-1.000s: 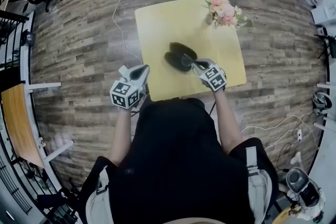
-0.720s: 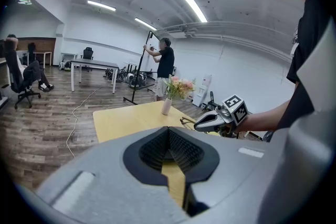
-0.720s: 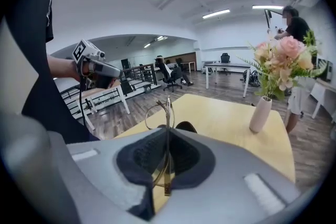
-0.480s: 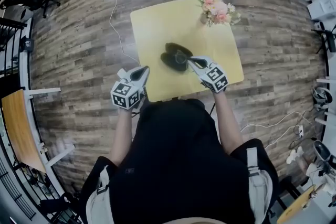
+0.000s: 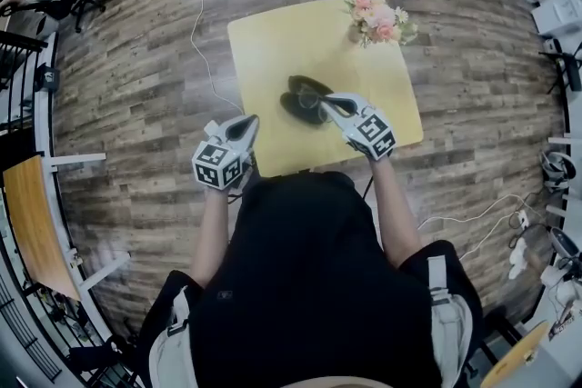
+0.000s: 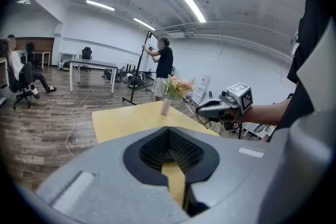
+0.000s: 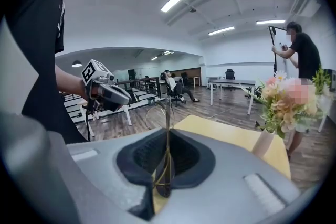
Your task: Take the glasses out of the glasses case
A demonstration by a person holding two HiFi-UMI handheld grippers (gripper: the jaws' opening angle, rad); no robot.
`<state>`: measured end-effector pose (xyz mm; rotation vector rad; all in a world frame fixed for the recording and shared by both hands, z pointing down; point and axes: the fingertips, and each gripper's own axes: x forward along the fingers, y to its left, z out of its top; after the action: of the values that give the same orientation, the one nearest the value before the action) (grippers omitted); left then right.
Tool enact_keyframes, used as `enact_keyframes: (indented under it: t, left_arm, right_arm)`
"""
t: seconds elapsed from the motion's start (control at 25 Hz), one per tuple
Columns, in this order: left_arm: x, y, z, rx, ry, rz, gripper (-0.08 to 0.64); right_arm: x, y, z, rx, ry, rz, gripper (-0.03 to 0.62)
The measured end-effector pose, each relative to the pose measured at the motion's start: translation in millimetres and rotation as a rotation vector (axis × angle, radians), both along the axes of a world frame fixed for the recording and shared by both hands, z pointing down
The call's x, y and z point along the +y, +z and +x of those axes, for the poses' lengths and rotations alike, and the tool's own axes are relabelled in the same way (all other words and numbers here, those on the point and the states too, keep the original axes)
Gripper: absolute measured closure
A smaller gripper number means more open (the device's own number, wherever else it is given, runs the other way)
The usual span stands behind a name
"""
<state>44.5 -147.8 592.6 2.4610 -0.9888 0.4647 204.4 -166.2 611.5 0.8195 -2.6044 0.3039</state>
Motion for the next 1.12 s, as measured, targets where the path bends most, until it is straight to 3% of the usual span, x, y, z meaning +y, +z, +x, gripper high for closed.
enact_keyframes:
  t: [1.12]
  left_arm:
    - [-4, 4, -7, 0.002, 0.0, -0.012, 0.549]
  right_arm:
    - [4, -1, -13, -0.004, -0.025, -0.005, 0.575]
